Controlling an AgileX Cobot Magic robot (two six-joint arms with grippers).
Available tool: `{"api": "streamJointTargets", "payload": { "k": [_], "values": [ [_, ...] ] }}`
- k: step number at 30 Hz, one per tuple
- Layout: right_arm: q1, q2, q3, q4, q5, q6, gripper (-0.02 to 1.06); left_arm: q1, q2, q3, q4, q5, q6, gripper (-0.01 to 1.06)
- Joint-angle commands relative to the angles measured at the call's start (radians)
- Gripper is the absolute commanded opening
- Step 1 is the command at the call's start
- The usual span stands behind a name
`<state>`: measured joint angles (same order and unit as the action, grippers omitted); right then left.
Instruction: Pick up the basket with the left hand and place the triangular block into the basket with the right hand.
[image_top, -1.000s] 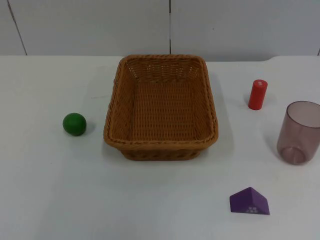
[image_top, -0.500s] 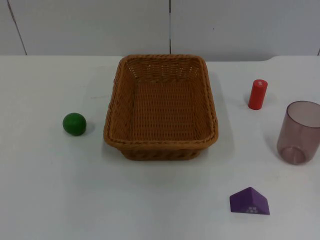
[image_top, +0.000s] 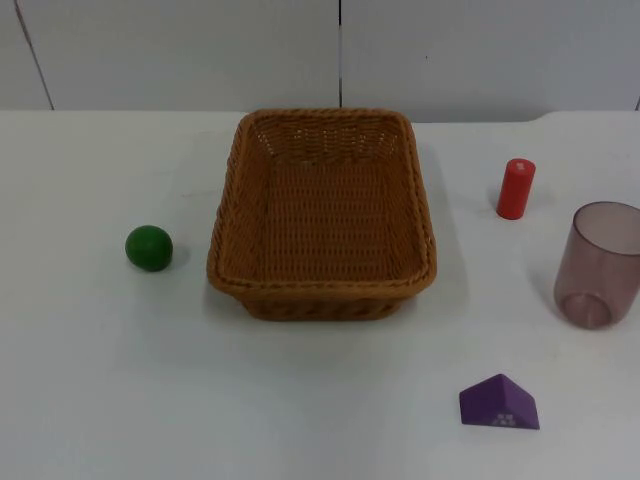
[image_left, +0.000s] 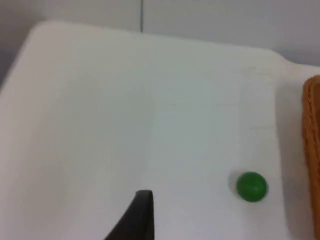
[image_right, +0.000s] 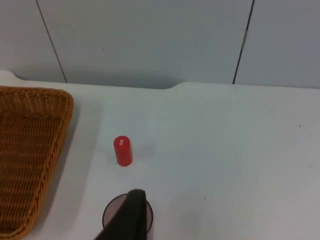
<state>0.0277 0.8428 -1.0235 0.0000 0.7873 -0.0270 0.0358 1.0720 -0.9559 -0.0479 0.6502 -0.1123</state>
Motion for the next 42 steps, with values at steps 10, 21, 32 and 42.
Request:
{"api": "streamJointTargets", "payload": {
  "k": [10,21,32,42],
  "values": [
    [-0.005,0.002,-0.005,0.0,-0.014,-0.018,1.05,-0.195,0.381,-0.163,-0.209,-0.077,0.151,1.05],
    [-0.005,0.002,-0.005,0.006,0.057,-0.035,1.05,-0.325,0.679,-0.276,-0.31,-0.32,0.161,1.05],
    [-0.005,0.002,-0.005,0.007,0.047,-0.039,1.05,-0.325,0.916,-0.311,-0.31,-0.421,0.161,1.05],
    [-0.005,0.002,-0.005,0.0,0.053,-0.046,1.05,-0.325,1.086,-0.427,-0.311,-0.419,0.185,1.05]
  ]
}}
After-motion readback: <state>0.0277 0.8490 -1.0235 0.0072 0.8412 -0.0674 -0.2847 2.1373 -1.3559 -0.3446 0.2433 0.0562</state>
